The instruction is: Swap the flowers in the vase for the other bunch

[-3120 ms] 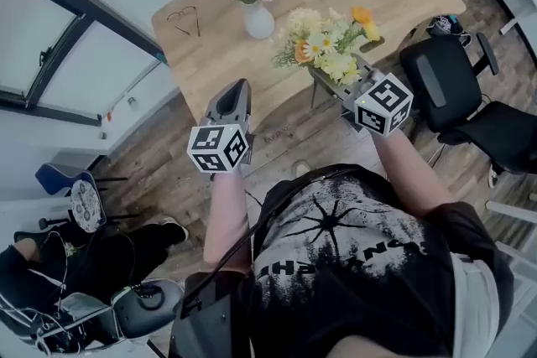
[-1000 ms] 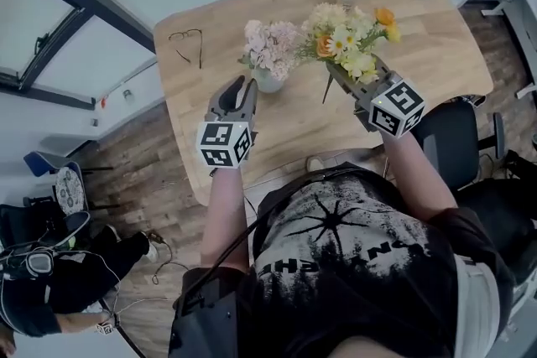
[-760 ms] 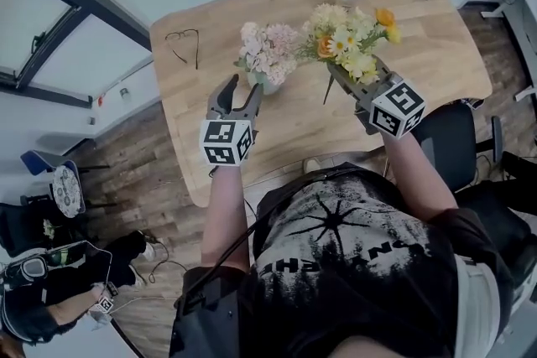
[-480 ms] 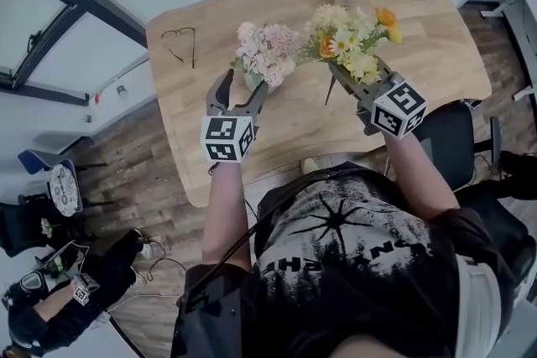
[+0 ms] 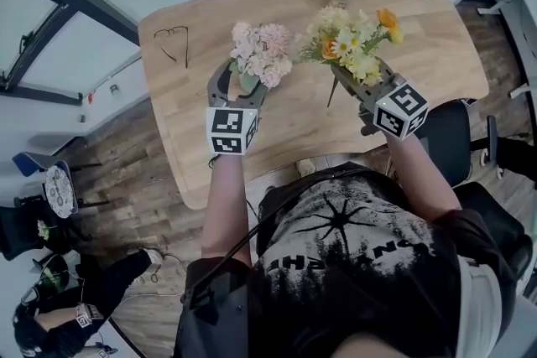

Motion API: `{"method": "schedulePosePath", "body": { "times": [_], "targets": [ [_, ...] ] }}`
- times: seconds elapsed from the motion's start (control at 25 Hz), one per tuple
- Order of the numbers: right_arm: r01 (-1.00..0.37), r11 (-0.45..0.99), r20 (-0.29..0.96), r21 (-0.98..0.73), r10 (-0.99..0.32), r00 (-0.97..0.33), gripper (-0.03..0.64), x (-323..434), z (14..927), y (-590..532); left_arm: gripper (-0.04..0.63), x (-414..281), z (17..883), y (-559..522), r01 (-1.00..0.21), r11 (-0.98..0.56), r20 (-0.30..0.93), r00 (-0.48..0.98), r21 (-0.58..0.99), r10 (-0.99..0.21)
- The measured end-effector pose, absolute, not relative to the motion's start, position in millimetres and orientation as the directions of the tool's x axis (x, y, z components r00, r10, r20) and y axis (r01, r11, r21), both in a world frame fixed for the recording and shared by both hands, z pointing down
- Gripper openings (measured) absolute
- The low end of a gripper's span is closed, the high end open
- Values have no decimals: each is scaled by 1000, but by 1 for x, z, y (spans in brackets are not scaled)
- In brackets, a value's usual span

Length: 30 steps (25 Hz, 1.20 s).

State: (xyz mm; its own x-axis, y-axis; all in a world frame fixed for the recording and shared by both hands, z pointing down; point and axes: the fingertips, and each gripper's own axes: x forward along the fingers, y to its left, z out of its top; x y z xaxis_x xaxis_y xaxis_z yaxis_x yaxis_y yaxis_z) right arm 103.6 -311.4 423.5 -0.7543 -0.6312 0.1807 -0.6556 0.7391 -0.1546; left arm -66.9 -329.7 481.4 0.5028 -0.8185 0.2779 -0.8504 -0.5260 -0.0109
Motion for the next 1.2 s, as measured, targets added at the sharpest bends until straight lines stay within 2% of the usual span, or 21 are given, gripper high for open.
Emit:
{"method": "schedulePosePath", "body": {
  "times": [0.32, 0.44, 0.6, 0.84, 1.2],
  "targets": [
    [-660, 733, 189, -165, -634, -750, 92, 106, 429, -312, 326, -64, 471, -334, -852, -521, 241, 496, -51, -834],
    [-660, 732, 190, -168, -633, -751, 92, 105, 429, -312, 251, -66, 470, -334, -859, -509, 240, 483, -57, -842],
    [-660, 732, 192, -169, -632, -750, 92, 105, 430, -312, 107, -68, 467, -334, -868, -493, 232, 469, -55, -852],
    [-664, 728, 196, -170, -635, -747, 92, 106, 431, -312, 61, -72, 464, -338, -881, -470, 216, 448, -57, -867],
    [-664, 727, 194, -174, -636, -747, 92, 105, 433, -313, 54, -76, 454, -341, -888, -459, 193, 443, -41, -875]
  ]
}}
